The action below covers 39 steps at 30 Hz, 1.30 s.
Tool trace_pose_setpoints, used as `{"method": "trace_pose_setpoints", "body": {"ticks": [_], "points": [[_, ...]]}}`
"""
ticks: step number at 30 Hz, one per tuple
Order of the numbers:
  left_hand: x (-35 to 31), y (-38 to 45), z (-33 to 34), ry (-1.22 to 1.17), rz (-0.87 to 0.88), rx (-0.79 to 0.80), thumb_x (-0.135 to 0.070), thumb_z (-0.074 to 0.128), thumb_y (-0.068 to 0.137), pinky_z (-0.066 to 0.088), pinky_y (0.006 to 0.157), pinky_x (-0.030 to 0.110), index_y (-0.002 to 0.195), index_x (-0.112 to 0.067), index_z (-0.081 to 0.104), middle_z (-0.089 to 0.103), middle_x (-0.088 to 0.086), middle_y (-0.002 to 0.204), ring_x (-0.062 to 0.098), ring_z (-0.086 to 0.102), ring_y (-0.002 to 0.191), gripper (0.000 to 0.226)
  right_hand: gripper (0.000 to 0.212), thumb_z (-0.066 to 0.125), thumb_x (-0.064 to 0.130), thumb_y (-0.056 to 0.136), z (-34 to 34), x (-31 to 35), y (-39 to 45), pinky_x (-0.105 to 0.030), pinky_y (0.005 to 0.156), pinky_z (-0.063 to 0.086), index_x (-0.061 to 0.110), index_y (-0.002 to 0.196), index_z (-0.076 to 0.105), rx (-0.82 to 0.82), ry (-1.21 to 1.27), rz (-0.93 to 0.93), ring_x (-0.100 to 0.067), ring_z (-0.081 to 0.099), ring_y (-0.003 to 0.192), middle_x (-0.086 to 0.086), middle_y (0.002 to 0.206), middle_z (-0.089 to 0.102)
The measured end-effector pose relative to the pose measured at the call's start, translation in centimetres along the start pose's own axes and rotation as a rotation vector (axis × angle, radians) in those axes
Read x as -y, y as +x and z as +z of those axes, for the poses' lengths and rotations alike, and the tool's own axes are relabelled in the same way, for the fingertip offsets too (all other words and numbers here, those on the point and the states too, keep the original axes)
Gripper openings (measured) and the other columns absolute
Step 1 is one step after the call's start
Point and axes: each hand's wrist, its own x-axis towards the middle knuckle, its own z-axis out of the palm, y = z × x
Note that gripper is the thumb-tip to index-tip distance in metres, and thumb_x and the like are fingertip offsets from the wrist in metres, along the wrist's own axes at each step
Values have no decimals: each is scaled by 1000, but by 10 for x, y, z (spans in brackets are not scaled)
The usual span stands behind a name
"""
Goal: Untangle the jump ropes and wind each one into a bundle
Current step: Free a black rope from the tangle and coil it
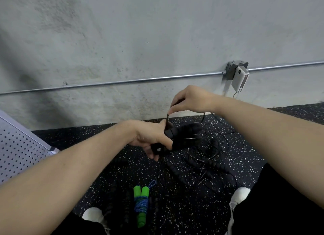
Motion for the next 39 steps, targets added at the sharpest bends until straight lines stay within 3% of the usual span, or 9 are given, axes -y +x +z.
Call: {"method": "trace_pose_setpoints", "body": {"ticks": [4,8,12,18,23,27,31,35,39], "points": [[6,6,-2,-48,-54,-149,-7,60,95,57,45,33,121,-16,44,59,13,95,21,63,53,31,16,84,37,78,16,18,7,-6,56,38,22,79,77,2,-58,-55,10,53,55,25,56,62],[17,14,-14,-197,3,-313,-6,63,95,64,61,41,111,-21,55,59,11,111,26,65,92,22,16,75,40,86,18,24,8,-8,58,40,29,75,72,-19,-110,-37,5,56,61,17,67,66],[26,18,-27,-263,46,-492,-12,73,93,64,65,41,117,-12,61,64,14,113,32,72,84,28,42,48,47,102,14,22,6,-26,60,38,16,79,65,51,-206,107,-11,52,62,1,68,61],[26,24,-15,-415,58,-549,-16,56,104,46,43,24,123,-16,43,60,11,100,20,56,60,23,40,41,37,107,29,37,4,-19,56,34,11,89,66,123,-179,46,-4,45,60,8,66,52],[17,14,-34,-858,116,-458,-1,47,103,45,41,21,122,-7,53,57,15,90,23,52,67,21,31,43,37,106,32,41,-2,-10,46,33,22,85,60,178,-32,-14,2,42,44,6,66,54],[10,-14,-49,-1009,236,-350,2,48,101,48,46,21,113,-5,53,56,18,96,25,55,71,15,35,42,47,104,17,29,-12,-17,49,36,25,86,63,222,131,117,-7,42,55,6,68,49],[3,-32,-45,-989,368,-286,3,52,96,55,55,23,111,-1,56,61,20,94,27,66,72,17,39,46,55,100,14,16,-17,-18,48,32,21,86,61,340,360,187,-7,35,51,10,61,40],[10,-39,-42,-872,434,-224,-2,62,82,62,67,31,122,-3,55,73,18,98,32,74,86,40,41,48,56,98,15,8,-23,-18,52,35,19,83,58,373,319,165,-7,36,52,11,60,41],[12,-42,-38,-830,413,-214,-16,59,85,55,53,20,126,-6,58,70,13,96,21,69,69,42,30,53,41,98,12,0,-25,-20,56,37,15,99,67,447,483,153,-8,38,59,10,66,44]]}}
